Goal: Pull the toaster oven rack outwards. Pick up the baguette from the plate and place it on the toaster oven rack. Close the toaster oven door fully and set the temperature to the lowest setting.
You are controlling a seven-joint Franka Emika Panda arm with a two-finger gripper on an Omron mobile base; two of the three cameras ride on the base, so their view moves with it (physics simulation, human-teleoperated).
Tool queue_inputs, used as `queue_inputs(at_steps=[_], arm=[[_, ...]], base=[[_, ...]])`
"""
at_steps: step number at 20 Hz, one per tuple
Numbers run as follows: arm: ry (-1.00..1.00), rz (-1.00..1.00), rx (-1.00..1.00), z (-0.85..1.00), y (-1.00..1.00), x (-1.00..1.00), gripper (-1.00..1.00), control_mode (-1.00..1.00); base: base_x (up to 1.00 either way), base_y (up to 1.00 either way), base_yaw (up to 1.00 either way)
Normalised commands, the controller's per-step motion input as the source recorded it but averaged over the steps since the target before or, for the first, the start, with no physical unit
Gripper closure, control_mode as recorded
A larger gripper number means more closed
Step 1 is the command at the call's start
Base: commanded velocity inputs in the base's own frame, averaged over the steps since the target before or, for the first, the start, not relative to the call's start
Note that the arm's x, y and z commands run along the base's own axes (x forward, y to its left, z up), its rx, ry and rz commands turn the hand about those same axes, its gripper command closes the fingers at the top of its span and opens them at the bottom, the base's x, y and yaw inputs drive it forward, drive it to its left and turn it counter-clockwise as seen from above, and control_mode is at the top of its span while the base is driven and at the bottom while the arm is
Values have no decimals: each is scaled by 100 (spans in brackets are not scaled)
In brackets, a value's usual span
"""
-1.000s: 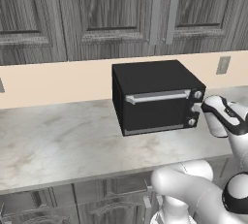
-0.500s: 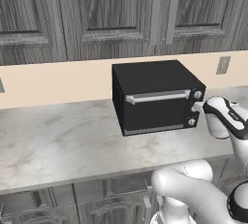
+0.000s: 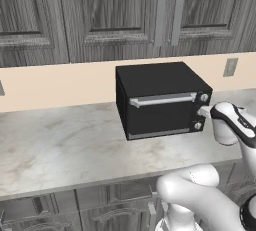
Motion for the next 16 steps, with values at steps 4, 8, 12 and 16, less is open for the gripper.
queue_inputs(at_steps=[4,8,12,16], arm=[[-4,0,0,0,0,0,-100,-100],[-2,0,0,0,0,0,-100,-100],[-1,0,0,0,0,3,-100,-100],[0,0,0,0,0,10,-100,-100]], base=[[0,0,0],[0,0,0],[0,0,0],[0,0,0]])
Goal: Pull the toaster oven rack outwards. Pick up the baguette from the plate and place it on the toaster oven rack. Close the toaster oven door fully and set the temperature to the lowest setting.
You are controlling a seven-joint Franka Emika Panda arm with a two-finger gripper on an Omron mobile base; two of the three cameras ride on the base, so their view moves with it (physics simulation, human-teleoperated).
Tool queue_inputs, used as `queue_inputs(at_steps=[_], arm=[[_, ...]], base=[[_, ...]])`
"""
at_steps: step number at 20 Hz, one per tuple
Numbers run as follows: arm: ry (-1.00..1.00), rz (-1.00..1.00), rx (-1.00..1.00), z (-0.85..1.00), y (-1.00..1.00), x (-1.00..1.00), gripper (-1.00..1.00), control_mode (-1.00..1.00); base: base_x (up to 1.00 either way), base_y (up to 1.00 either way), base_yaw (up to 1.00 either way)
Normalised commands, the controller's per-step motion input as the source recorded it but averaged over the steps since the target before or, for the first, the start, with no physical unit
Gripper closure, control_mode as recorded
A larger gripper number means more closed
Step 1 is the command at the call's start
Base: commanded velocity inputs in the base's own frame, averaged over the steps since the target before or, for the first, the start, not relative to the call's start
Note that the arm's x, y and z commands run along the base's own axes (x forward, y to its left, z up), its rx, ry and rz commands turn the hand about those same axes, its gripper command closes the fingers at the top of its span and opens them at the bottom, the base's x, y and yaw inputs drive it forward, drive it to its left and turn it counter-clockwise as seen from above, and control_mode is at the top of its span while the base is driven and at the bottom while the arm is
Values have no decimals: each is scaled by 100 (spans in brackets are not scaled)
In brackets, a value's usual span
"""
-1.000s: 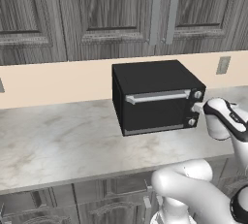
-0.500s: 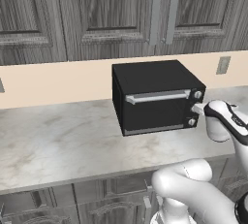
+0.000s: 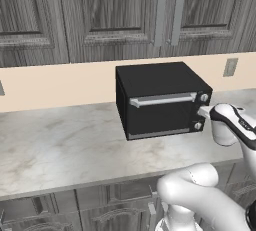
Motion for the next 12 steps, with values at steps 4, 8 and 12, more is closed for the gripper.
queue_inputs(at_steps=[4,8,12], arm=[[0,0,0,0,0,7,-100,-100],[0,0,0,0,1,4,-100,-100],[-5,0,-2,0,16,0,-100,-100]], base=[[0,0,0],[0,0,0],[0,0,0]])
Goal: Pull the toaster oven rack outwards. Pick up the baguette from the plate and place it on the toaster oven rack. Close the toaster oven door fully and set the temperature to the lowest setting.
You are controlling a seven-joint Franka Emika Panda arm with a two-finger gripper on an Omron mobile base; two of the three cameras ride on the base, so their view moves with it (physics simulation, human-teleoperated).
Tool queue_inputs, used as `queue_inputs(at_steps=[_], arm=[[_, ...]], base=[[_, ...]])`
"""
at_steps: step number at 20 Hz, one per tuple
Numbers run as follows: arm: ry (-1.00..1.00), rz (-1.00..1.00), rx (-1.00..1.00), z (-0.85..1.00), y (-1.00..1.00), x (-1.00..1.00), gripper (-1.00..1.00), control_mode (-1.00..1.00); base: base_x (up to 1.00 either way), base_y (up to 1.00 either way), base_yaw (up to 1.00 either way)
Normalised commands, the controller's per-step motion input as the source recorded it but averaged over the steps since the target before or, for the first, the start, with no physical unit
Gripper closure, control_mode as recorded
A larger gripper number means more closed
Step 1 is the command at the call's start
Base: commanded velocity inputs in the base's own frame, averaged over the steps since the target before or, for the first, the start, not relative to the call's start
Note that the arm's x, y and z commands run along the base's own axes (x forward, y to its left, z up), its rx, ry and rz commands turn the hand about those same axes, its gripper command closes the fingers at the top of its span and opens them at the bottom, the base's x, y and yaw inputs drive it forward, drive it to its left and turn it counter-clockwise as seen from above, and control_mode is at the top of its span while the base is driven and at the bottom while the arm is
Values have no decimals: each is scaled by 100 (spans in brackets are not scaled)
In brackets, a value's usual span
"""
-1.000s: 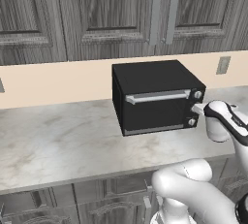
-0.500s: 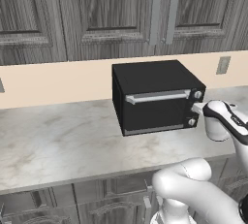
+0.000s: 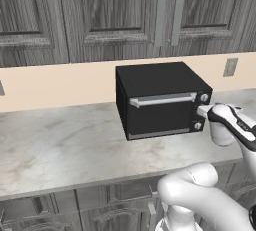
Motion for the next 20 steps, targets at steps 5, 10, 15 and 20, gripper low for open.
queue_inputs(at_steps=[5,10,15,20], arm=[[-12,0,-2,0,19,0,-100,-100],[-6,0,0,0,1,0,-100,-100],[0,0,0,0,0,3,-100,-100],[0,0,1,5,-13,2,-100,-100]], base=[[0,0,0],[0,0,0],[0,0,0],[0,0,0]])
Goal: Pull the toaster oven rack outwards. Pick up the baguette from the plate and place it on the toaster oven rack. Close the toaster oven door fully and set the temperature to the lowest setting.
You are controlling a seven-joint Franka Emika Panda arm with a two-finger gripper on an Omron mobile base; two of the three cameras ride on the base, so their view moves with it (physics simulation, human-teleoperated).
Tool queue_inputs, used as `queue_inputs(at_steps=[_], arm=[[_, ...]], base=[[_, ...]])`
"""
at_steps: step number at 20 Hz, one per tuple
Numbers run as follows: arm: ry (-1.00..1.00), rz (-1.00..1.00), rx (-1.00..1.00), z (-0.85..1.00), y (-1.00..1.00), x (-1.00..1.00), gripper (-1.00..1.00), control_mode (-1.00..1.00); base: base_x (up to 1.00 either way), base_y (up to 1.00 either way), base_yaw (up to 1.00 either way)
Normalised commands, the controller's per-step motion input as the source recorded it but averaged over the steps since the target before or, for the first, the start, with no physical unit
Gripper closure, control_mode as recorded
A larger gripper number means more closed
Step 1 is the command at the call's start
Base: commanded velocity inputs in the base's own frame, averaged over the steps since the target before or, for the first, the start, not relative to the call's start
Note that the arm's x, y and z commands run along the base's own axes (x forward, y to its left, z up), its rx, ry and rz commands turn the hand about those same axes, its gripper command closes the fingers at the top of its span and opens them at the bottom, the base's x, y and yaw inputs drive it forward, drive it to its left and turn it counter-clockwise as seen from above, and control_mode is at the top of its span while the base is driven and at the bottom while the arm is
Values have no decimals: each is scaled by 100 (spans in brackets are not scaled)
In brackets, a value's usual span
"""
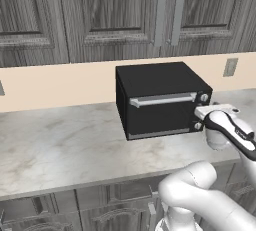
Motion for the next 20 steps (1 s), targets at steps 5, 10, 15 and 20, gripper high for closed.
queue_inputs(at_steps=[5,10,15,20], arm=[[0,0,3,18,-15,0,-100,-100],[0,0,0,23,1,7,-100,-100],[-1,0,0,-2,23,0,-100,-100],[0,0,0,-4,13,0,-100,-100]], base=[[0,0,0],[0,0,0],[0,0,0],[0,0,0]])
